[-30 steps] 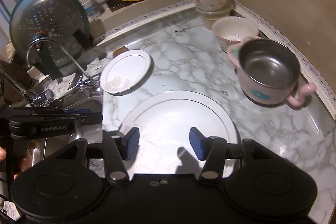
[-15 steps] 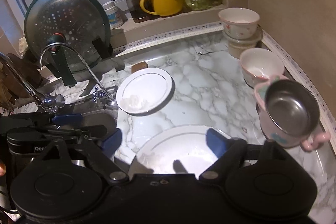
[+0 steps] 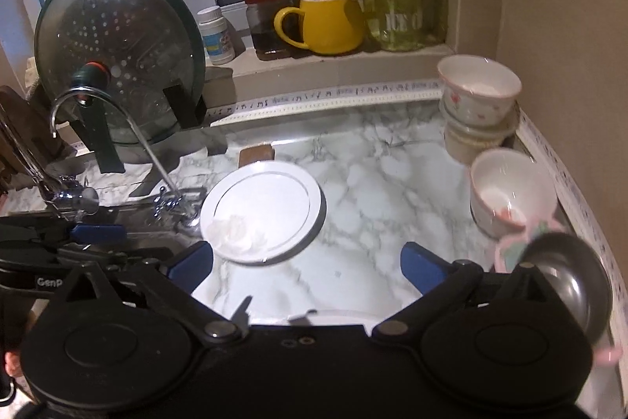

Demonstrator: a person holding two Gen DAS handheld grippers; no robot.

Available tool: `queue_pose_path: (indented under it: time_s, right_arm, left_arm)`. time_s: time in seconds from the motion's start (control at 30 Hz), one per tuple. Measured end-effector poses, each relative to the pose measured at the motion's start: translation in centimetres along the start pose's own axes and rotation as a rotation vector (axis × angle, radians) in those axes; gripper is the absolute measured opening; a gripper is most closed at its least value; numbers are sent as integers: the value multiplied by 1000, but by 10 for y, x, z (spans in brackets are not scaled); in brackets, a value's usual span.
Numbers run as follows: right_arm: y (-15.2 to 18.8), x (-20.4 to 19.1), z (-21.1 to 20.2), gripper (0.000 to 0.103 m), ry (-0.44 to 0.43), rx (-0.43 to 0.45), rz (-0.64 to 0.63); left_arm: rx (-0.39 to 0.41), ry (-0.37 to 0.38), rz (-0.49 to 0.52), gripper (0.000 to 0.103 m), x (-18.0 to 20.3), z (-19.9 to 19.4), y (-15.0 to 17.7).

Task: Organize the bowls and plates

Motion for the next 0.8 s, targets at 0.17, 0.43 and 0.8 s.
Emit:
queue_pose_path:
  time_s: [0.17, 0.43, 0.8]
  right_arm:
    - [-8, 11, 28, 103, 34, -43, -55]
    - [-27, 31, 72, 102, -32, -111, -6]
    - [-40, 51, 129, 89, -77, -163, 51]
  left_arm:
    - [-23, -18, -22, 81, -4, 22, -1]
    - [-51, -29, -66, 81, -12, 58, -2]
    - [-46, -82, -174, 81, -28, 84, -9]
Point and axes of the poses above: each gripper's, at about its wrist camera, not at the fingertips, and z roughly the way its jaws point, x to its right, y to its underside, the point moved 5 cm from there along z, roughly the way its jaws point, and after that the axes turned 11 degrees about -y, right-handed, at the moved point
